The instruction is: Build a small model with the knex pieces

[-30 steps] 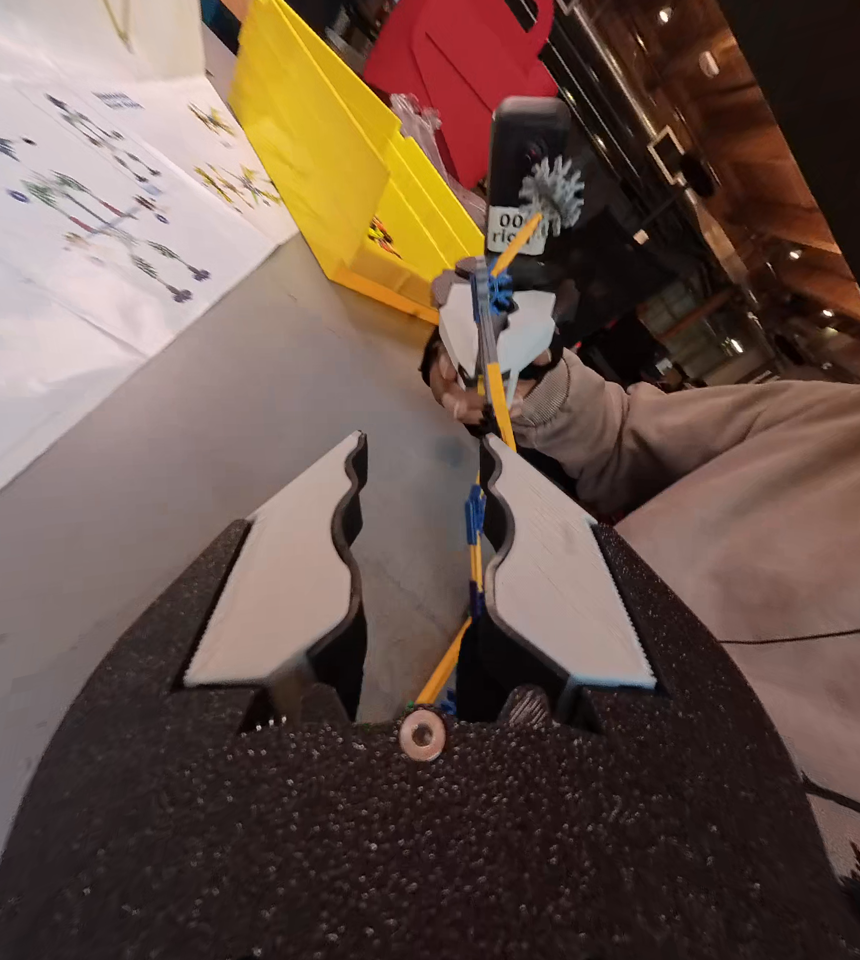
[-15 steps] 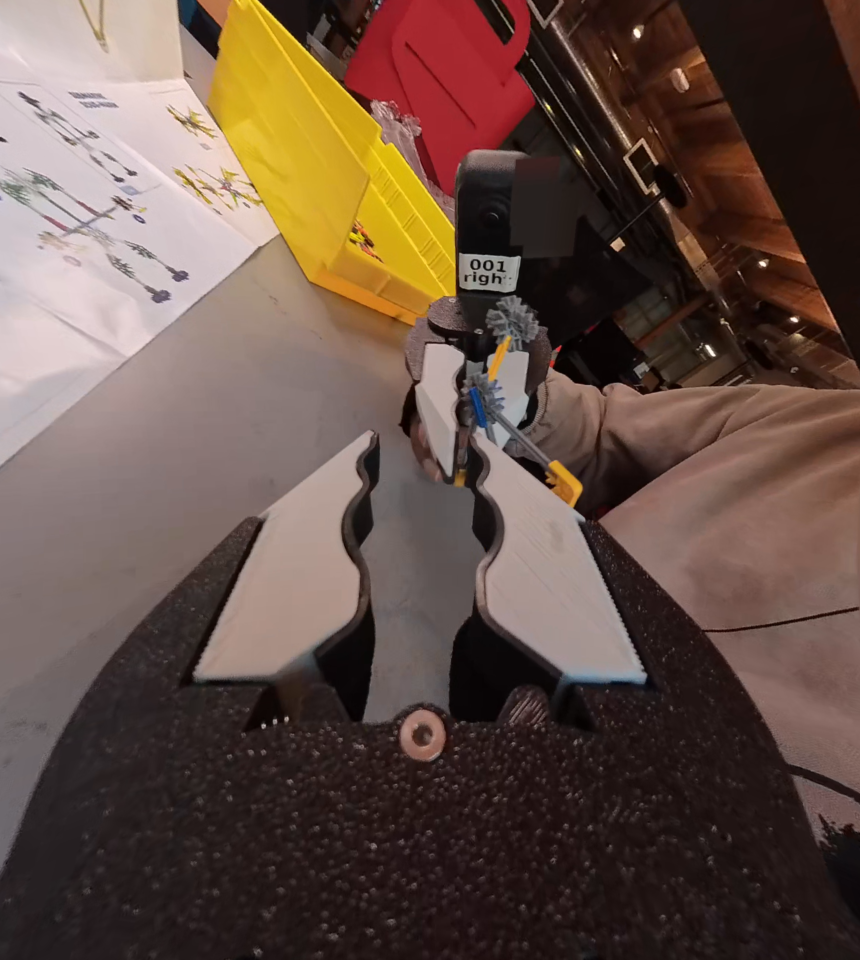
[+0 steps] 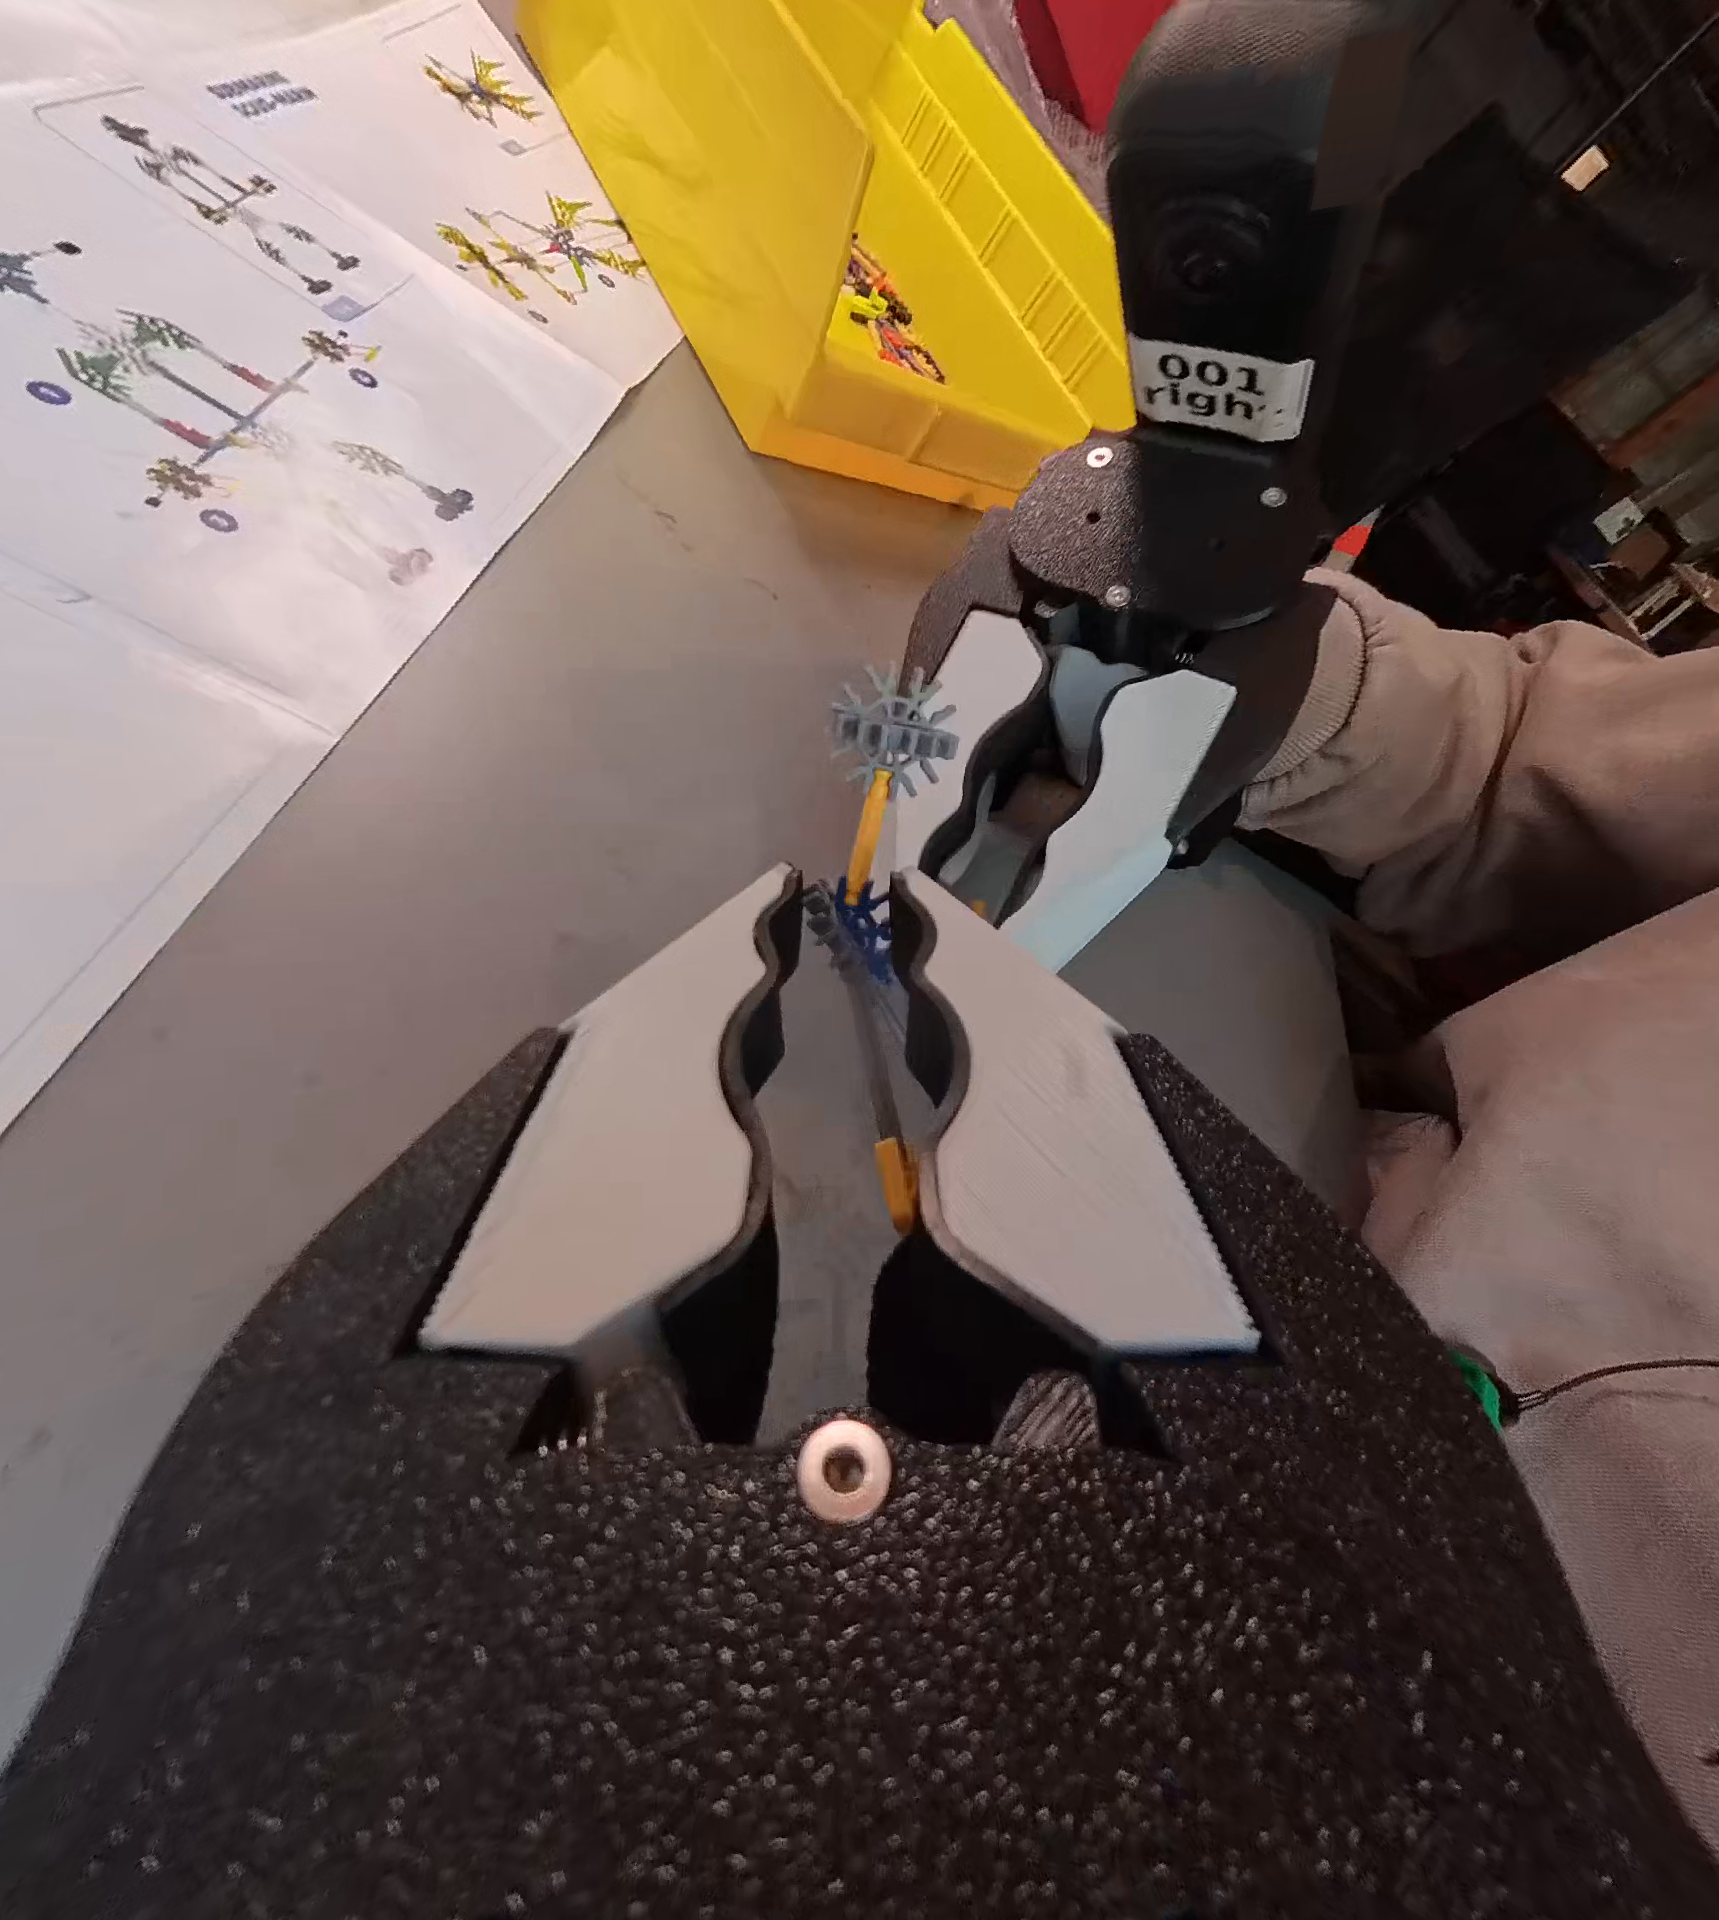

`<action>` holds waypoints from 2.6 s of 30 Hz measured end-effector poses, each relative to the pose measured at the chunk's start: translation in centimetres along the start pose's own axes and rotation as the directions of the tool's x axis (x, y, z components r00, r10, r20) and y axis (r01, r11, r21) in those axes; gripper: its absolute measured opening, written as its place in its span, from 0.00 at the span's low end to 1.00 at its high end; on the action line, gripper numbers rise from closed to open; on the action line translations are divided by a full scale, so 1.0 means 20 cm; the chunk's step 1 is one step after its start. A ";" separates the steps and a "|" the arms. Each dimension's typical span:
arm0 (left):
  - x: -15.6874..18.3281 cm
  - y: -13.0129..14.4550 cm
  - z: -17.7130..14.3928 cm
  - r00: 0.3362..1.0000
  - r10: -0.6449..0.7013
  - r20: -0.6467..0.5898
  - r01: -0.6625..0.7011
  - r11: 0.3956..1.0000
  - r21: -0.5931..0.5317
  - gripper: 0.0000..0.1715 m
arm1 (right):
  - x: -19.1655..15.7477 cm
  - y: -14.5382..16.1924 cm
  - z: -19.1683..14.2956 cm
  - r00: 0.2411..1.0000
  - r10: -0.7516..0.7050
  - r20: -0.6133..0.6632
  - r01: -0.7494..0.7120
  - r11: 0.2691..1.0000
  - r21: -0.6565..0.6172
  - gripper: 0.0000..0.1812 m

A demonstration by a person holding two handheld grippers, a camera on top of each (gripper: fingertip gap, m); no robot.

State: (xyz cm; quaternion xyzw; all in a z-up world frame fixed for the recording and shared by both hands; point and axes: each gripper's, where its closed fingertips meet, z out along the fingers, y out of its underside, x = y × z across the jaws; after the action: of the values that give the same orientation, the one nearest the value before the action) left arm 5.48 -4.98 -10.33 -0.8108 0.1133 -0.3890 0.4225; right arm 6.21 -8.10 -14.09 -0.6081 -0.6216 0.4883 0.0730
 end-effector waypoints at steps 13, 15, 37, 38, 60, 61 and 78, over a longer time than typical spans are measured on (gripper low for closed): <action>0.09 0.08 0.04 0.994 0.109 -0.030 -0.111 0.992 -0.062 0.09 | -0.01 -0.17 -0.14 0.955 -0.284 -0.080 0.294 0.941 0.170 0.12; 0.10 0.09 0.04 0.992 0.123 -0.035 -0.125 0.990 -0.062 0.09 | -0.02 -0.17 -0.13 0.949 -0.305 -0.078 0.314 0.932 0.179 0.11; 0.17 0.09 0.03 0.957 0.285 -0.045 -0.286 0.958 -0.018 0.05 | -0.08 -0.18 -0.15 0.961 -0.275 -0.007 0.268 0.931 0.247 0.11; 0.17 0.09 0.02 0.960 0.277 -0.050 -0.278 0.961 -0.011 0.04 | -0.09 -0.19 -0.15 0.963 -0.270 -0.007 0.263 0.930 0.259 0.10; 0.29 -0.15 -0.06 0.966 0.253 -0.048 -0.243 0.958 0.151 0.04 | -0.19 -0.38 -0.34 0.960 -0.256 0.116 0.165 0.848 0.503 0.10; 0.30 -0.16 -0.06 0.963 0.267 -0.045 -0.258 0.954 0.151 0.04 | -0.20 -0.38 -0.35 0.955 -0.266 0.132 0.165 0.846 0.506 0.10; 0.15 -0.13 -0.06 0.797 0.482 0.363 -0.500 0.865 -0.052 0.04 | -0.09 -0.38 -0.29 0.974 -0.181 -0.139 0.217 0.923 0.317 0.14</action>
State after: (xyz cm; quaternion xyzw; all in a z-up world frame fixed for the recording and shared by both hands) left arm 6.12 -5.59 -6.25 -0.8012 0.2300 -0.1116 0.5410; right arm 5.39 -4.97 -4.84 -0.5463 -0.5849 0.5421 0.2562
